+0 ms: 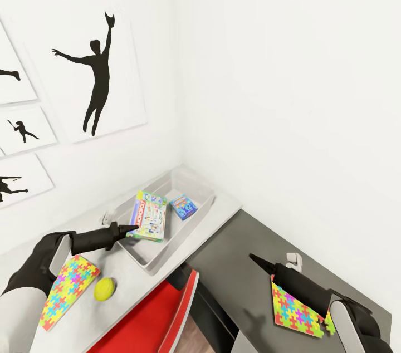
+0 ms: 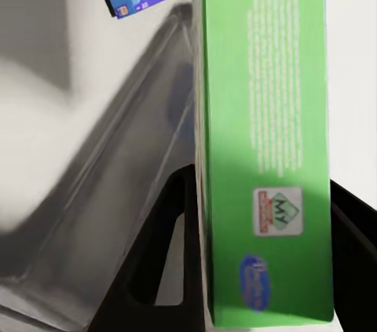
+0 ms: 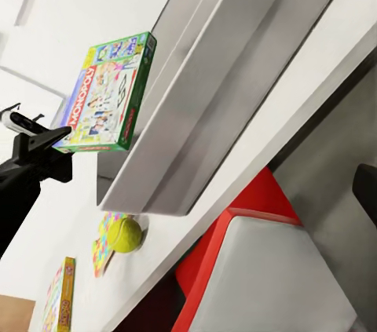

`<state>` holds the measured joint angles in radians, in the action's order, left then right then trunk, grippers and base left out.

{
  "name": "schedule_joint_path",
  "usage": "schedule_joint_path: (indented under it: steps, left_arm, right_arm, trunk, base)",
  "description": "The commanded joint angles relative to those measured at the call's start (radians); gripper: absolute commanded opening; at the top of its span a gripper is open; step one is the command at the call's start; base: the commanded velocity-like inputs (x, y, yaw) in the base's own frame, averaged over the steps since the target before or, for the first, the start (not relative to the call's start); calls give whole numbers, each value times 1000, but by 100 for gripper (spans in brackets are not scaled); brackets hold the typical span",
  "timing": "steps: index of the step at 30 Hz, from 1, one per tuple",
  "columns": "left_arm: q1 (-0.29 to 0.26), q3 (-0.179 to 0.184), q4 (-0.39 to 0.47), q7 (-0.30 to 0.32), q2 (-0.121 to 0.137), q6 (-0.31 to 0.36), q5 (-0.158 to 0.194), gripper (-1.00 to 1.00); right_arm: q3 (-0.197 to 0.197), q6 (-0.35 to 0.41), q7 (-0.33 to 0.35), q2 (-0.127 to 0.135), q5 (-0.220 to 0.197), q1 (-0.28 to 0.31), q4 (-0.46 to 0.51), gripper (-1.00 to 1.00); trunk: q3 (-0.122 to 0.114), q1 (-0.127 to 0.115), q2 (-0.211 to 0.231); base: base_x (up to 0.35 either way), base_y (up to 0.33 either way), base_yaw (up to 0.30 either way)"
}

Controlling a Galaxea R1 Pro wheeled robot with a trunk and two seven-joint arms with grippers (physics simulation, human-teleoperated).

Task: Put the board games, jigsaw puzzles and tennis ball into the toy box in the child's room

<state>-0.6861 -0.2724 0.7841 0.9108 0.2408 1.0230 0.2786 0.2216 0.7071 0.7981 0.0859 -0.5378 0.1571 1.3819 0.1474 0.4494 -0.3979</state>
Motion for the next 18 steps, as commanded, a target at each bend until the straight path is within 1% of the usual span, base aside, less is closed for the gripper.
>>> schedule_joint_path:
  steps: [1, 5, 7, 11, 18]
  left_arm:
    - [-1, -4, 0, 0, -4, 3, -3, -100]
    - [-1, -31, 0, -53, -31, 2, -2, -100]
    - [-1, -38, 0, -77, -42, 2, -1, -100]
    - [-1, -43, 0, -93, -49, 2, -2, -100]
    - [-1, -46, 0, -98, -50, 0, -2, -100]
  right_arm:
    - [1, 6, 1, 0, -4, 1, 0, 100]
    - [1, 6, 1, 0, -4, 1, 0, 100]
    - [1, 6, 1, 0, -4, 1, 0, 100]
    - [1, 6, 1, 0, -4, 1, 0, 100]
    - [1, 5, 1, 0, -3, 1, 0, 100]
  trunk:
    - [2, 1, -2]
    - [2, 1, -2]
    - [2, 1, -2]
    - [2, 1, -2]
    - [2, 1, -2]
  base:
    - [0, 0, 0]
    - [0, 0, 0]
    - [0, 0, 0]
    - [0, 0, 0]
    - [0, 0, 0]
